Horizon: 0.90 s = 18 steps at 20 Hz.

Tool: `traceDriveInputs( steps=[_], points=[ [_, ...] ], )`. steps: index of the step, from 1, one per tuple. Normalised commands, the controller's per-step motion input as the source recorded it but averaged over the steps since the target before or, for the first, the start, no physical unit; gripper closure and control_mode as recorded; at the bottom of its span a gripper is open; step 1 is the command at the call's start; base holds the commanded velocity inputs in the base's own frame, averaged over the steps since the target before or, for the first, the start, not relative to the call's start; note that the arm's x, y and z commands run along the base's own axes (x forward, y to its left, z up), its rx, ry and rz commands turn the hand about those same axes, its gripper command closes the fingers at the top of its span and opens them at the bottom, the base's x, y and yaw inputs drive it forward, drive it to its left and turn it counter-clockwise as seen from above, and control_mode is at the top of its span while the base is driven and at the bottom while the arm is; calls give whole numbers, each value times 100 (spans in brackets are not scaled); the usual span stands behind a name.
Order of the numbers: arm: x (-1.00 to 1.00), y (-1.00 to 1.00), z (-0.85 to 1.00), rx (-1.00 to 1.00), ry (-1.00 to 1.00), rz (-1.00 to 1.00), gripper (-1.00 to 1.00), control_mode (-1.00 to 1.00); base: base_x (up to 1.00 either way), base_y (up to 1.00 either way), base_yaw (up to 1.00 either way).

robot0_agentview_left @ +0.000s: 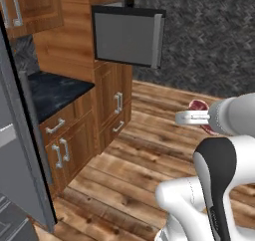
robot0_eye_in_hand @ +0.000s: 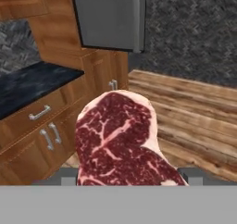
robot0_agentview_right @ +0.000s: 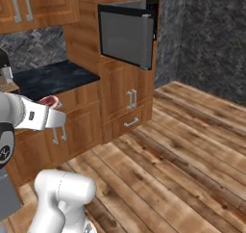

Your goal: Transport the steak from the fridge to the microwave and turn on the microwave.

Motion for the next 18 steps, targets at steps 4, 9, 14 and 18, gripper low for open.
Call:
traceDriveInputs(
  steps=[4,9,14,18],
  points=[
    [0,0,0,0,0,0,100,100,52,-58,0],
    [0,0,0,0,0,0,100,100,49,-63,0],
    [0,0,0,0,0,0,100,100,44,-77,0],
    [0,0,0,0,0,0,100,100,30,-81,2]
  ],
)
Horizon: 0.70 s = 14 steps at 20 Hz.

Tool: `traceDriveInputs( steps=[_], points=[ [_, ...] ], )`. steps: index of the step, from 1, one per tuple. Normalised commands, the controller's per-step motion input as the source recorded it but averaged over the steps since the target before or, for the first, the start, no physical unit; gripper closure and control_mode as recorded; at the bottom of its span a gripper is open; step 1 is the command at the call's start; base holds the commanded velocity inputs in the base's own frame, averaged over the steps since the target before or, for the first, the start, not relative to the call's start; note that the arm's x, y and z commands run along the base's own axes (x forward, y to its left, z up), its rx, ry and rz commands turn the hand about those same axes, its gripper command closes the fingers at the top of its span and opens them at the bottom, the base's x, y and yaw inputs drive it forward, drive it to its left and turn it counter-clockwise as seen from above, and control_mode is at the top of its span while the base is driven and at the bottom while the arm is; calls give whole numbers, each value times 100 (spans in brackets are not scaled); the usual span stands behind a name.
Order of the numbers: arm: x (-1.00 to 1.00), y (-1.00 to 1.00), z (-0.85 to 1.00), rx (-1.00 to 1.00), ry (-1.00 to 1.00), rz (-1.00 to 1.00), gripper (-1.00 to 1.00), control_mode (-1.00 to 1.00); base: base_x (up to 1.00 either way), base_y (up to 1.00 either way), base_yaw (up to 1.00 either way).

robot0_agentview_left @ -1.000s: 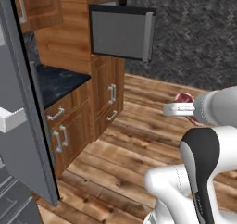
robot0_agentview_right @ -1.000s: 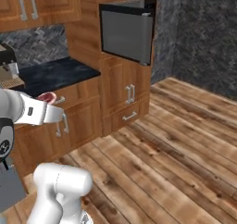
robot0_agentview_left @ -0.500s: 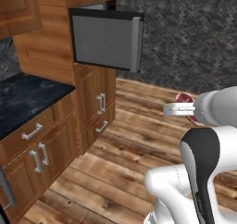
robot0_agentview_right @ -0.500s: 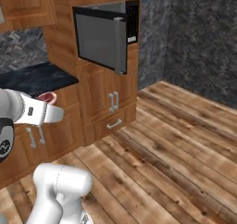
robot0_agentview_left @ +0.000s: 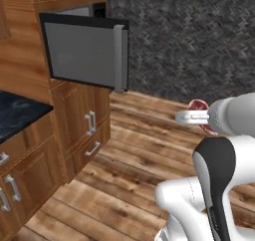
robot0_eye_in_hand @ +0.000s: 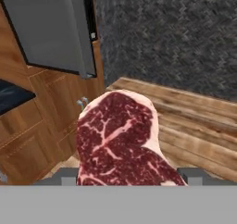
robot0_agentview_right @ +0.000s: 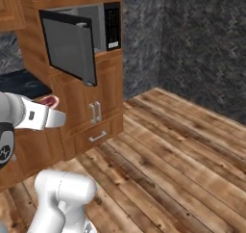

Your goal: Transport the steak from the fridge to the microwave and turn on the microwave.

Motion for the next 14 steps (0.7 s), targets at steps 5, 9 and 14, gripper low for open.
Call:
traceDriveInputs(
  steps=[5,9,14],
  points=[
    [0,0,0,0,0,0,100,100,28,-76,6],
    [0,0,0,0,0,0,100,100,29,-75,10],
    [0,0,0,0,0,0,100,100,34,-68,16]
  ],
)
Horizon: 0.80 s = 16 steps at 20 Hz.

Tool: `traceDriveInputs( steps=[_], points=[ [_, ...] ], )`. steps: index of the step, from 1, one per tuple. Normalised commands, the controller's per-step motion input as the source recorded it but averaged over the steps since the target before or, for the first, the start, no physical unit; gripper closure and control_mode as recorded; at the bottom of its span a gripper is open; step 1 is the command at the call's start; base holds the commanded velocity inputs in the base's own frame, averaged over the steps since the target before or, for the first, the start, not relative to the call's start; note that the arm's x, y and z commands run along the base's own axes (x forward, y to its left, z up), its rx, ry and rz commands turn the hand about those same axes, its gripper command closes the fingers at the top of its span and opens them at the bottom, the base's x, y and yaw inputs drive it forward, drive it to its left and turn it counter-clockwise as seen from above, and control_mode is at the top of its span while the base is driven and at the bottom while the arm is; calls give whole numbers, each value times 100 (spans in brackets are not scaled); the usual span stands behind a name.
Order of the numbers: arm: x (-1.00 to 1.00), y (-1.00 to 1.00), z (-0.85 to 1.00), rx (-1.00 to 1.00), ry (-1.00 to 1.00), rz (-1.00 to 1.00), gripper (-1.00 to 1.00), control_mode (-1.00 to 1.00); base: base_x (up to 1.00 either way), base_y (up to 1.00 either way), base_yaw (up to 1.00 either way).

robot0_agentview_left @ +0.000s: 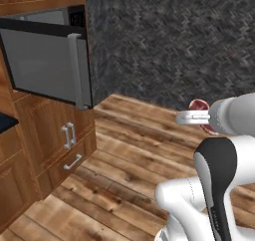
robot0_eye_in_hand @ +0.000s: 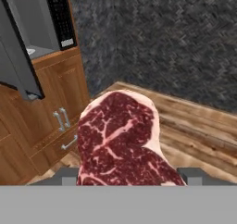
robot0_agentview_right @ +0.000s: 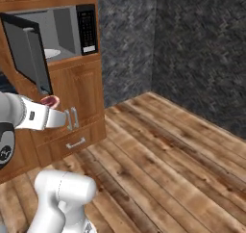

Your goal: Transport the steak from the fridge to the microwave and turn on the microwave.

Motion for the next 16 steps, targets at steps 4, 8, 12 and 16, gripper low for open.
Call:
traceDriveInputs(
  steps=[4,8,12,16],
  points=[
    [0,0,0,0,0,0,100,100,45,-56,28],
    [0,0,0,0,0,0,100,100,49,-55,35],
    [0,0,0,0,0,0,100,100,48,-62,37],
    [0,0,0,0,0,0,100,100,48,-65,37]
  ],
)
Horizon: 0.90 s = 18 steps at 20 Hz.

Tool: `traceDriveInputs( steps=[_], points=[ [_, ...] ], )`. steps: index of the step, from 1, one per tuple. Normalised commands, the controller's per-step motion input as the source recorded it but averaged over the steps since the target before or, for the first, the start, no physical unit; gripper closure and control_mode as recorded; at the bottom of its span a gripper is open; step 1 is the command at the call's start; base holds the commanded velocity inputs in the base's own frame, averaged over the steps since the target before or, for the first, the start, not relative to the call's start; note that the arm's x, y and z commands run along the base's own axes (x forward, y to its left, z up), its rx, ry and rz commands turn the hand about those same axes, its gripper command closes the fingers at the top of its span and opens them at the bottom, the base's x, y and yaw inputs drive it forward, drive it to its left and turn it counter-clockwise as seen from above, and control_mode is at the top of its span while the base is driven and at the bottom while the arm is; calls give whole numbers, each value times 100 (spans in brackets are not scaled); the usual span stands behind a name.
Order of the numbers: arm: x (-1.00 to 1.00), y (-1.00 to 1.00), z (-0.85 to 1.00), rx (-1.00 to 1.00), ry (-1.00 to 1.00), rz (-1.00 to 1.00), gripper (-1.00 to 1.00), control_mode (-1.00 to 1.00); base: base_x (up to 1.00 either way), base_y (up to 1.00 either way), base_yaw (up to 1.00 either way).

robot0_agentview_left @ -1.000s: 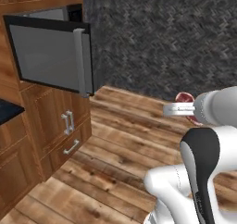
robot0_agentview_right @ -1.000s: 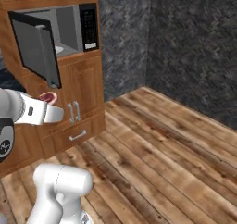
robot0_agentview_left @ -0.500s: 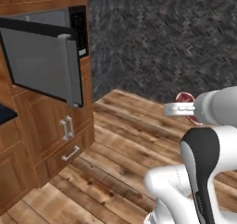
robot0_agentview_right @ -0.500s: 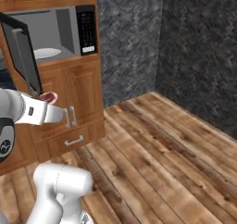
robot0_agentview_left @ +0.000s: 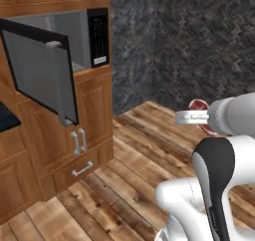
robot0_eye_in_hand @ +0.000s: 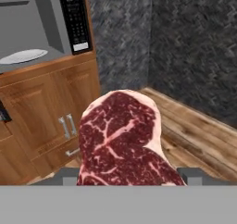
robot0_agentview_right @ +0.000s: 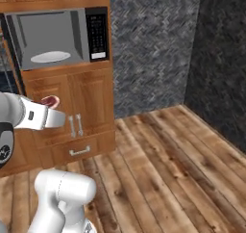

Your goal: Transport the steak from the fridge to the microwave and turn on the microwave.

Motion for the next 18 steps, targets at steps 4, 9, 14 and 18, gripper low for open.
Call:
traceDriveInputs(
  steps=[4,9,14,18],
  points=[
    [0,0,0,0,0,0,100,100,49,-64,37],
    [0,0,0,0,0,0,100,100,55,-57,40],
    [0,0,0,0,0,0,100,100,65,-51,45],
    [0,0,0,0,0,0,100,100,70,-46,45]
  ],
)
